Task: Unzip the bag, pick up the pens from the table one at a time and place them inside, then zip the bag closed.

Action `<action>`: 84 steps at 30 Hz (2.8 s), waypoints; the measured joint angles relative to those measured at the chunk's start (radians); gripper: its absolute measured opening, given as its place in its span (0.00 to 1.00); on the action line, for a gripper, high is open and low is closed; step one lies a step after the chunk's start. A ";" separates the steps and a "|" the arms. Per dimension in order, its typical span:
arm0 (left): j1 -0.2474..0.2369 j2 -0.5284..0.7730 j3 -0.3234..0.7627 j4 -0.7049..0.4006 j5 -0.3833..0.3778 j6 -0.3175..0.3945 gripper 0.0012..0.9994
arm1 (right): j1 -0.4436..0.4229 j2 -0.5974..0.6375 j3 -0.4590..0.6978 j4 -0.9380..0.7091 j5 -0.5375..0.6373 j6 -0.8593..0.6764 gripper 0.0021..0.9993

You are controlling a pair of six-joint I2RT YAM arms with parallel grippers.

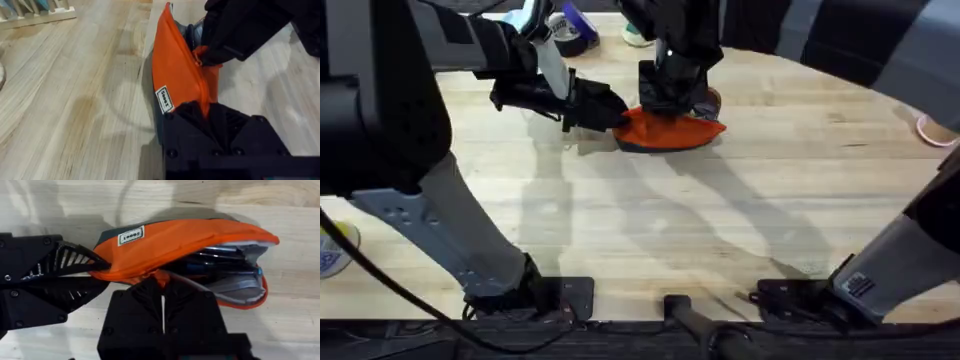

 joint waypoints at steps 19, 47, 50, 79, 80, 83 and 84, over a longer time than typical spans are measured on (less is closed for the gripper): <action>0.000 0.000 0.000 0.000 0.003 0.000 0.04 | -0.077 -0.095 -0.070 0.014 -0.064 -0.053 0.03; 0.000 0.000 0.000 0.001 0.004 -0.015 0.04 | -0.190 -0.124 -0.141 0.041 -0.152 -0.145 0.03; 0.000 0.000 0.000 0.001 0.004 -0.015 0.04 | -0.211 -0.124 -0.143 0.042 -0.169 -0.154 0.03; -0.015 0.000 0.000 0.001 0.010 -0.041 0.04 | -0.495 -0.319 -0.358 0.057 -0.297 -0.314 0.03; -0.016 0.000 0.000 0.001 0.010 -0.042 0.04 | -0.501 -0.319 -0.358 0.054 -0.300 -0.319 0.03; -0.016 0.000 0.000 0.001 0.011 -0.045 0.04 | -0.516 -0.319 -0.359 0.051 -0.310 -0.335 0.03; -0.017 0.000 0.000 0.001 0.012 -0.045 0.04 | -0.521 -0.319 -0.360 0.051 -0.315 -0.341 0.03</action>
